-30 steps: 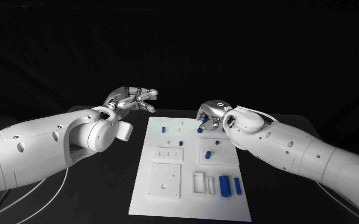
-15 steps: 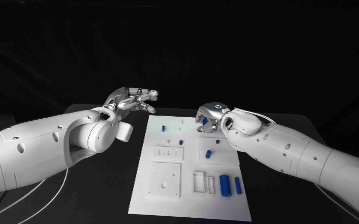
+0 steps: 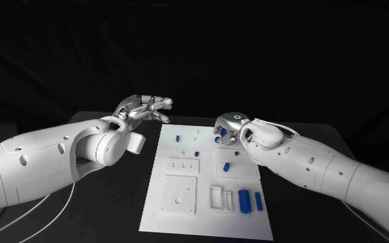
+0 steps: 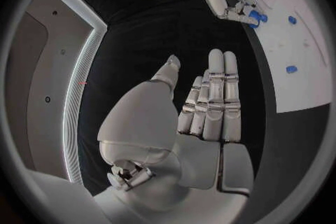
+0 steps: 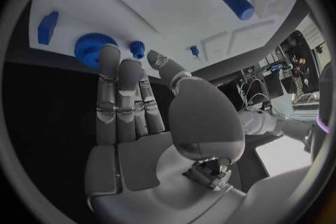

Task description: Assemble the parts on the task board

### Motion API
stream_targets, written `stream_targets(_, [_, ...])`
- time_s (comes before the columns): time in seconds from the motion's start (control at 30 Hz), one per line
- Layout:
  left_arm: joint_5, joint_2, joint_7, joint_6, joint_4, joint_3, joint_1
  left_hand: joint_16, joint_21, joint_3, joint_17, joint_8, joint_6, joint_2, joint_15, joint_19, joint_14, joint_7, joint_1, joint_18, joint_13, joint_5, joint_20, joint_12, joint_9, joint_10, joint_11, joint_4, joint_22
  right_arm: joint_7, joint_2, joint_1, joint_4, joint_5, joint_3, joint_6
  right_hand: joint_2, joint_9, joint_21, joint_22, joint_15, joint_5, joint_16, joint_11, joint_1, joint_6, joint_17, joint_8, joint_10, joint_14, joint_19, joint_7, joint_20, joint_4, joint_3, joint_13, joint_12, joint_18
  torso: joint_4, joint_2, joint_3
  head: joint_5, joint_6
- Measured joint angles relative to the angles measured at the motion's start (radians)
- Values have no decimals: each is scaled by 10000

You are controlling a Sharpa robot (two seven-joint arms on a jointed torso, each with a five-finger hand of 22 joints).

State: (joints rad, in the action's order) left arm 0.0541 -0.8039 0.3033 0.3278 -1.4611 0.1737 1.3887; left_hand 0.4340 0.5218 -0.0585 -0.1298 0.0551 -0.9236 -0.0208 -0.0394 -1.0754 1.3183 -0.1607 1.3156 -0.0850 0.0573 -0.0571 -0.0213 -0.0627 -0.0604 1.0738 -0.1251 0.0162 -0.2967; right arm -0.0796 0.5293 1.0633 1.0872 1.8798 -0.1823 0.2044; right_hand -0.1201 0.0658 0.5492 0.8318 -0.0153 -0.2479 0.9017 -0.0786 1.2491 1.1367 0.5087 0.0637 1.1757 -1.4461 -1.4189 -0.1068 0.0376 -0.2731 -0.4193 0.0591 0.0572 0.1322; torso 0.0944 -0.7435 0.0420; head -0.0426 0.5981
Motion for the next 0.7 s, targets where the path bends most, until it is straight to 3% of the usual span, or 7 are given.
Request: stream_targets(0.7, [10, -28, -30, -19, -40, -3, 1, -2, 1, -34, 14, 0, 0, 0, 0, -1, 0, 0, 0, 1, 0, 0, -1, 0, 1, 0, 0, -33, 1, -110, -132, -74, -184, 152, 44, -106, 1, 0, -366, 612, 17, 354, -2, 76, -1, 76, -23, 0, 186, 18, -88, 70, 17, 53, -716, 0, 0, -13, -8, -56, 45, 24, 52])
